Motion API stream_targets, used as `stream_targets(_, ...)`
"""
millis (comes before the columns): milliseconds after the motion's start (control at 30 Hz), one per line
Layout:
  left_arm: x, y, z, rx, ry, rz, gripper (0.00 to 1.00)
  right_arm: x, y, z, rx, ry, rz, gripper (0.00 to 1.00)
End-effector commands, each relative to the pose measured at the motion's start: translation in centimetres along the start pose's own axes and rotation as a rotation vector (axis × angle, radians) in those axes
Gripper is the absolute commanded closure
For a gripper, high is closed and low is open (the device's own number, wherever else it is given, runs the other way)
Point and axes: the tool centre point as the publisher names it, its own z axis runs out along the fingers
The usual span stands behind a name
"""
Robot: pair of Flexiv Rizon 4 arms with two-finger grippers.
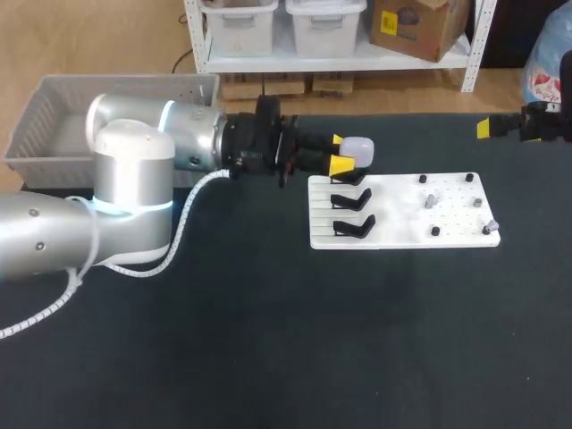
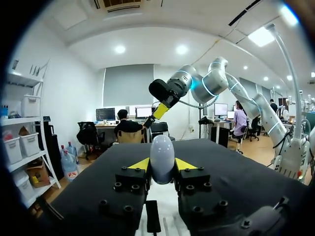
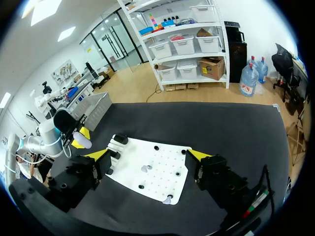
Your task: Pick up each earbud case from the left stands, insert the matching earbuds, close the lid, and place the case in the box.
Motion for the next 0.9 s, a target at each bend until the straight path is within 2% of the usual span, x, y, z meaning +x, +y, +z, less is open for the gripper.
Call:
stream_targets(33,-0.1,-0.4,-0.1,-0.01,0.002,0.003,1.0,0.0,0.0,0.0,-0.001,0.0,-0.001,0.0)
stream_targets(333,-0.1,-0.4,-0.1,-0.01,0.002,0.003,1.0,0.0,0.0,0.0,-0.001,0.0,-0.001,0.0)
stream_targets(467,-0.1,-0.4,-0.1,-0.01,0.002,0.003,1.0,1.1,3.2,-1.0,0.01,-0.016,-0.078,0.0)
stream_targets(633,-0.1,-0.4,-0.1,-0.01,0.002,0.003,1.0,2.7,7.3,-2.0,-0.035,-0.057,-0.113,0.0)
stream_targets(800,-0.1,-0.4,-0.1,-0.01,0.002,0.003,1.0,4.5,11.7,-1.2,-0.077,-0.031,-0.143,0.0)
stream_targets(900,-0.1,-0.4,-0.1,-0.01,0.002,0.003,1.0,5.2,14.0,-0.3,-0.139,-0.028,-0.161,0.0)
